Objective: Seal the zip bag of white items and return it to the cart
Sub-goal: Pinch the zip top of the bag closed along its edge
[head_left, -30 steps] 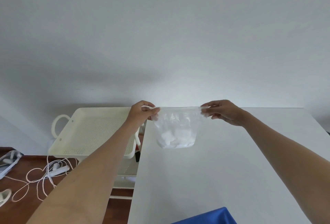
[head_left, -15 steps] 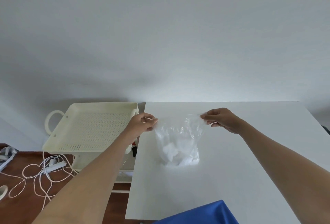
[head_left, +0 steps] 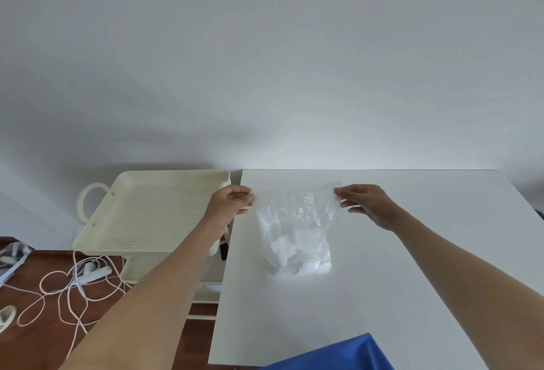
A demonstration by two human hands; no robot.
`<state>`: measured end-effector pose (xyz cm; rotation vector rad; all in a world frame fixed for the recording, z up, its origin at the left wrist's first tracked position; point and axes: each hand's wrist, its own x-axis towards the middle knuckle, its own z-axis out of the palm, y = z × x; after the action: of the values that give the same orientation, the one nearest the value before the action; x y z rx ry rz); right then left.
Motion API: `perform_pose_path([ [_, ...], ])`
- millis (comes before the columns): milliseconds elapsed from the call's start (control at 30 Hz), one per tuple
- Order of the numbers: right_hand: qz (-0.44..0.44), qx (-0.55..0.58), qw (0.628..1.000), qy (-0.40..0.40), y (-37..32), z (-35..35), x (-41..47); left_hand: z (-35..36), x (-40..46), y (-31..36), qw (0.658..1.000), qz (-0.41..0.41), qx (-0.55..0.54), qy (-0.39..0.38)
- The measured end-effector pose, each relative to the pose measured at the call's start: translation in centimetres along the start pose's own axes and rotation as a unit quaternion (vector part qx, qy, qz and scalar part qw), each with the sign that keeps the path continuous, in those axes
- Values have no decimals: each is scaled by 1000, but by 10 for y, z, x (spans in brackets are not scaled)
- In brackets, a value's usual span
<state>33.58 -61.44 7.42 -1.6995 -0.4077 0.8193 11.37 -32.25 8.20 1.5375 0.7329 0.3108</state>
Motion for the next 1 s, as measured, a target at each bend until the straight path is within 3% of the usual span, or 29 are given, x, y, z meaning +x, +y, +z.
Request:
perform_pose_path([
  [367,-15,50,998,21,-7,5,0,8,0,-7,997,-68,-17,-9],
  [1000,-63,43,994,82,-8,13,9,16,7,3,999,31,12,36],
])
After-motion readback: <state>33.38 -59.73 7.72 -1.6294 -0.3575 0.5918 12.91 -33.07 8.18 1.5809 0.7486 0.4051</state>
